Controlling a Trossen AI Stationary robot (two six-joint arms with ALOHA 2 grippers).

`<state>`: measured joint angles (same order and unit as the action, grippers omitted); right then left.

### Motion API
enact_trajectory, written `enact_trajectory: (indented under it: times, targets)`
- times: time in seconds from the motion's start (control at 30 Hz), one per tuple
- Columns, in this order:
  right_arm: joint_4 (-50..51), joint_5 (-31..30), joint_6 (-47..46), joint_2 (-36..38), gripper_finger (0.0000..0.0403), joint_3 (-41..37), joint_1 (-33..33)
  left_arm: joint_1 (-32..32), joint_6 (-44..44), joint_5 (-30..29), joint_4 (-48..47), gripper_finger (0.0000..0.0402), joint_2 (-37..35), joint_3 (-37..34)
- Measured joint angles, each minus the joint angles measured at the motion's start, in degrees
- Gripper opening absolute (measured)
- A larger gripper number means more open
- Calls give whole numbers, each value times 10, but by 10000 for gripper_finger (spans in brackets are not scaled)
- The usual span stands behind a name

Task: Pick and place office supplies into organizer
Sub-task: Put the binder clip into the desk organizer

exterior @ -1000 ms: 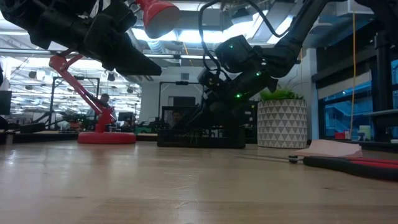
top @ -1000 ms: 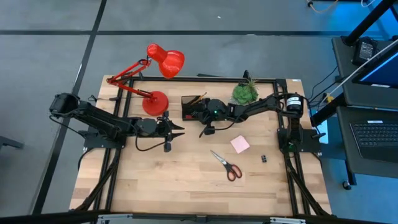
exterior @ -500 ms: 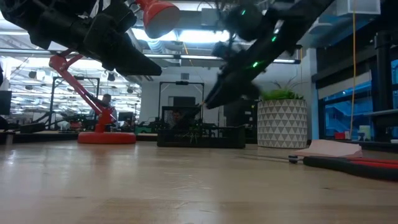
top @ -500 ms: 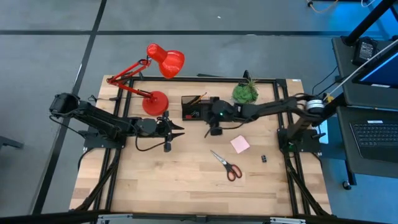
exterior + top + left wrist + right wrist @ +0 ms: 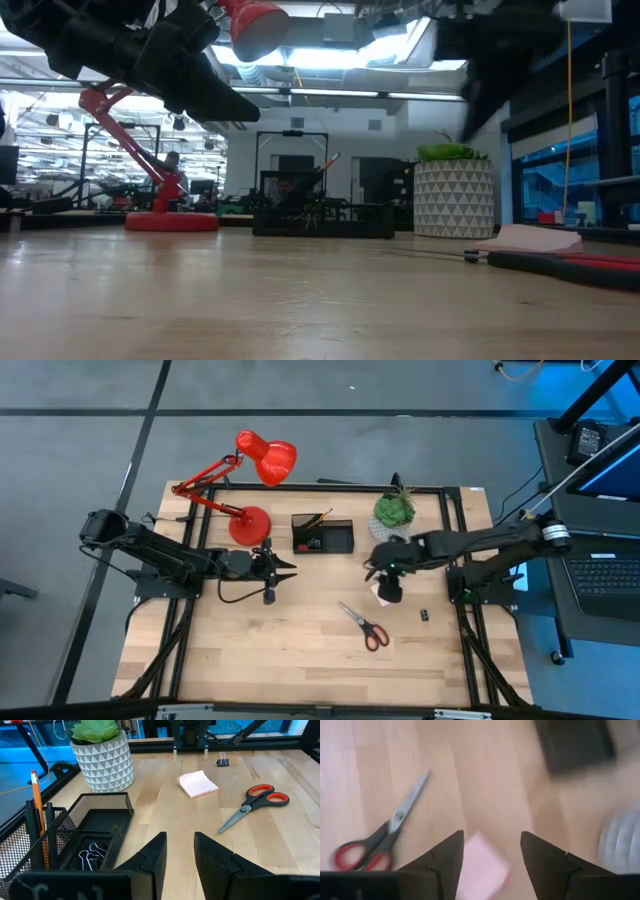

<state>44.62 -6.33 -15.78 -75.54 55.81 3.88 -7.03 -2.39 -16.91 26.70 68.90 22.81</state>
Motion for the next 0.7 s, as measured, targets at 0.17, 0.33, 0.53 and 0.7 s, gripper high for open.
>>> enact_trajectory:
  times: [0.17,0.33,0.53,0.7]
  targets:
    - [131,0,-197,20,199,0,38,0,0,0,0,93,0,0]
    - [238,32,-391,19,199,0,68,0,0,0,0,93,0,0]
    - [274,49,-498,17,191,-30,85,0,0,1,-2,93,0,0]
    - [248,112,-531,17,188,-94,86,0,-3,5,-3,93,0,0]
